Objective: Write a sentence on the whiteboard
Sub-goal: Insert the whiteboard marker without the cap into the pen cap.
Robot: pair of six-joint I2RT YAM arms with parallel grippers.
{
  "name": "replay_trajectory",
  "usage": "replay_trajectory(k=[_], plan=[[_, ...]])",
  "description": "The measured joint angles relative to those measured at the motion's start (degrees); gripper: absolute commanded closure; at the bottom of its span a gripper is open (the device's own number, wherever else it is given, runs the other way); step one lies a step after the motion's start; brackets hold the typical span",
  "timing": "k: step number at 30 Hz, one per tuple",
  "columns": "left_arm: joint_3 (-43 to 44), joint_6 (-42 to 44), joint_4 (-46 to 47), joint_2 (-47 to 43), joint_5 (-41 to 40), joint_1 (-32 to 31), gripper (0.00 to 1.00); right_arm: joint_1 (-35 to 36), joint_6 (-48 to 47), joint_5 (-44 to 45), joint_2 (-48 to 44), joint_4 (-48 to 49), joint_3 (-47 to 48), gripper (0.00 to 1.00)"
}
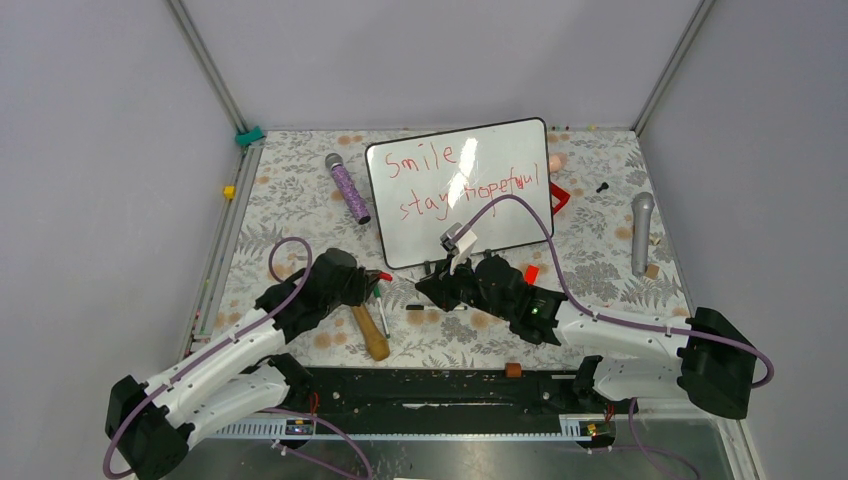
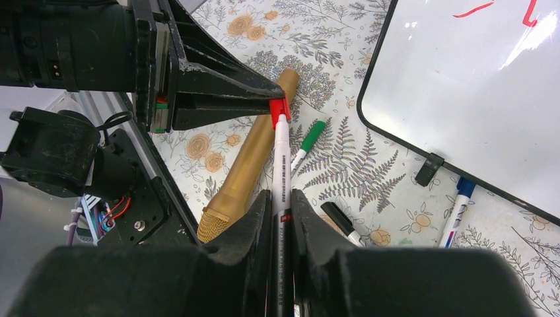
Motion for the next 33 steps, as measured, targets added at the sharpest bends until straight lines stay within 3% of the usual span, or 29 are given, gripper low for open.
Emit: replay_trajectory(k=[33], plan=[[0.0,-0.2,0.0,-0.5,0.0,0.0,1.00,0.0,0.2,-1.7,1.1,0.0,-1.1,1.00]])
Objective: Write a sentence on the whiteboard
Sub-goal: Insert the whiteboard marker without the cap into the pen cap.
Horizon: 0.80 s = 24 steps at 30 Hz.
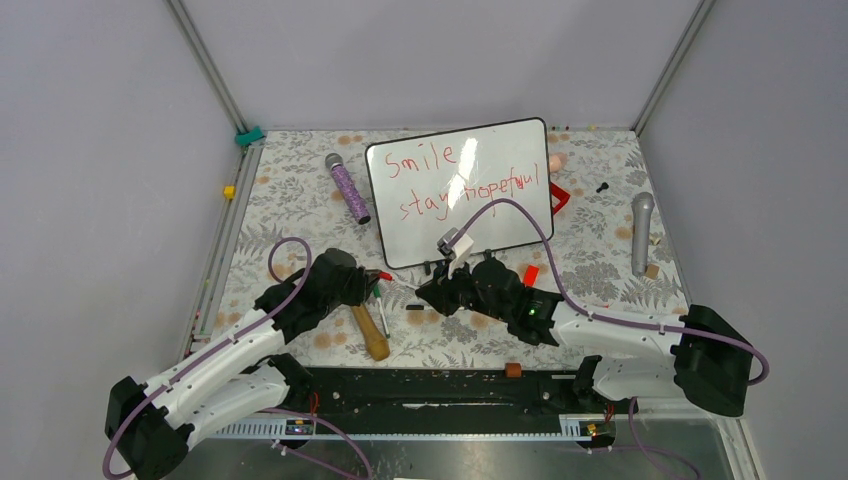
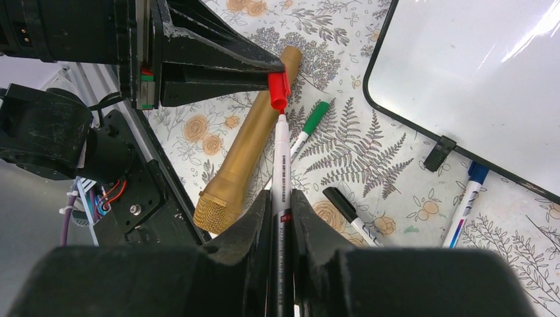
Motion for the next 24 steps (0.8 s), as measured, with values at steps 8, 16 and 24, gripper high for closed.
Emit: replay_trajectory(k=[8,16,24], plan=[[0.0,0.0,0.0,0.0,0.0,0.0,1.00,0.0,0.1,0.0,0.5,0.1,0.0,1.00],[0.0,0.0,0.0,0.0,0.0,0.0,1.00,0.0,0.1,0.0,0.9,0.4,0.0,1.00],[0.0,0.0,0.0,0.7,0.0,0.0,1.00,0.0,0.1,0.0,1.2,0.4,0.0,1.00]])
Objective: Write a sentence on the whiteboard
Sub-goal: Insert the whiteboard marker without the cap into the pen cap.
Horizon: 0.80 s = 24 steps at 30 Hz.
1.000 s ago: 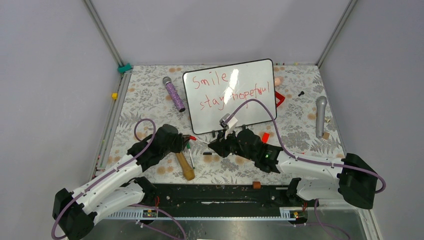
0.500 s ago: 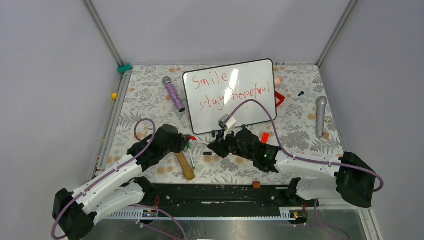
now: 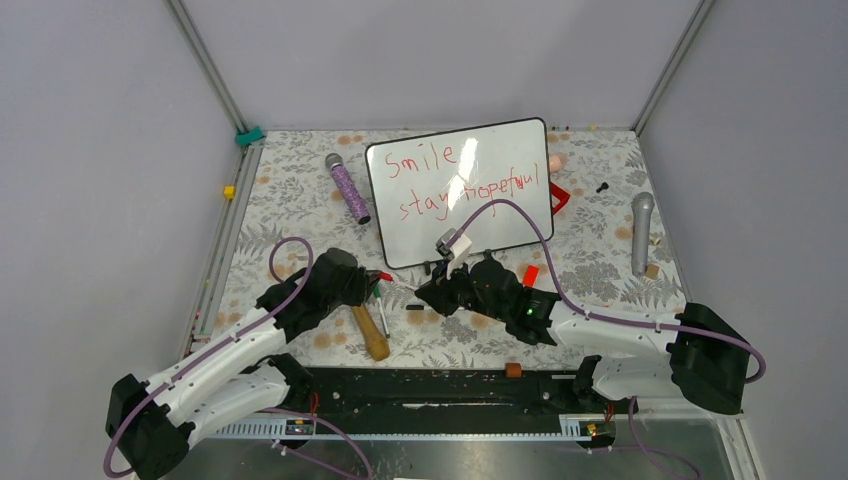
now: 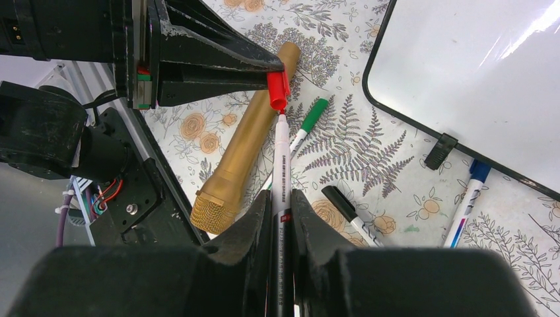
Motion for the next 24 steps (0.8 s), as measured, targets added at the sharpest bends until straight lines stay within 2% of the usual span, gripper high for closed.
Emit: replay_trajectory(k=[24], plan=[[-0.5,0.0,1.6,1.2,1.1,0.3,1.00,0.0,-0.2,0.1,1.9,0.5,1.0,1.00]])
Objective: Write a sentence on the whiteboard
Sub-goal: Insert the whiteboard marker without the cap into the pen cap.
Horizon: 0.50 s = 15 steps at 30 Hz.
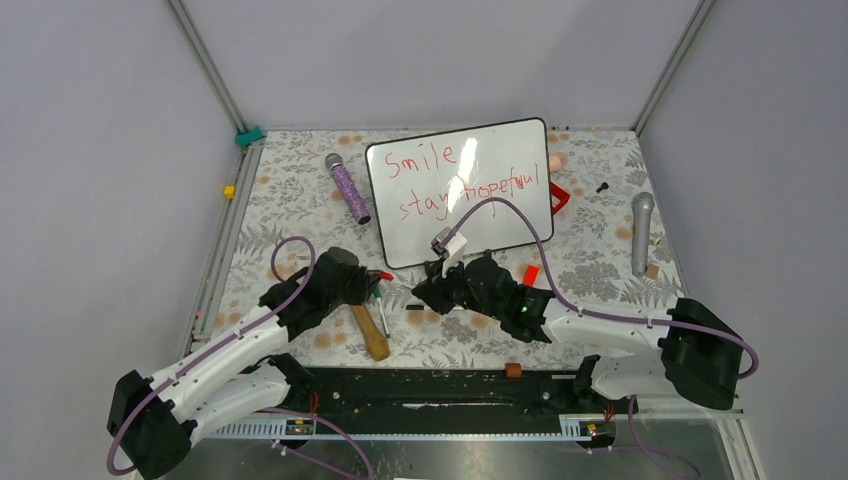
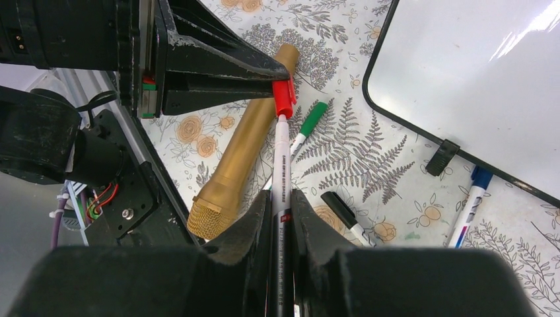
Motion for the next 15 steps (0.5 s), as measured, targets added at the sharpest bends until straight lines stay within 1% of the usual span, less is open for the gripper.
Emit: replay_trajectory(k=[8,9,12,15], plan=[[-0.3,0.8,-0.4,1.6,-1.4,1.7,1.00,0.0,-1.7,0.0,6.3,-0.1,4.3,1.00],[-0.4,0.9,0.2,1.8,0.4,1.7,1.00,0.0,-2.0,0.4,7.5,0.4,5.0,1.00],[-0.5,1.1,0.9,2.0,1.3,1.4,1.00,0.1,-2.7,0.4,9.9,1.4,6.3,1.00],[-0.7,1.1,0.9,1.6,1.4,1.5,1.00,0.1,-3.5,0.3,10.3,1.9,6.5,1.00]])
